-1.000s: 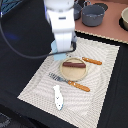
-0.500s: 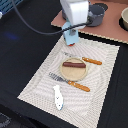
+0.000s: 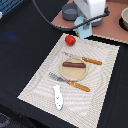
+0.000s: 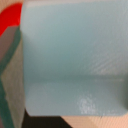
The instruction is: Interact with the objects in diverse but meaningful ways.
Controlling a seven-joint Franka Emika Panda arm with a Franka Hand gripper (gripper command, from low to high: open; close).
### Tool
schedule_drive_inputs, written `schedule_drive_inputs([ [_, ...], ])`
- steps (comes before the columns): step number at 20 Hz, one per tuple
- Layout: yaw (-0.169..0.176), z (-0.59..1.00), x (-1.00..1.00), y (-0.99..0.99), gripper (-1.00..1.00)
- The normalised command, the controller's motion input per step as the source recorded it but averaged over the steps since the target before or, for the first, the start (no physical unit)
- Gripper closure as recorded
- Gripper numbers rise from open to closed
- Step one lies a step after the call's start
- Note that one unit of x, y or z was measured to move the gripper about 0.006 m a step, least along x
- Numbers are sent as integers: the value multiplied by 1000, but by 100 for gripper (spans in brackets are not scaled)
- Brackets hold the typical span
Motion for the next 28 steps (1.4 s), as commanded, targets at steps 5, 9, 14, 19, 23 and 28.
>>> schedule_drive_inputs([
  [5, 13, -158, 730, 183, 100],
  [9, 20, -354, 483, 64, 100],
  [14, 15, -461, 325, 72, 100],
  [19, 38, -323, 40, 73, 100],
  [23, 17, -102, 34, 84, 100],
  [28, 3, 588, 270, 170, -100],
])
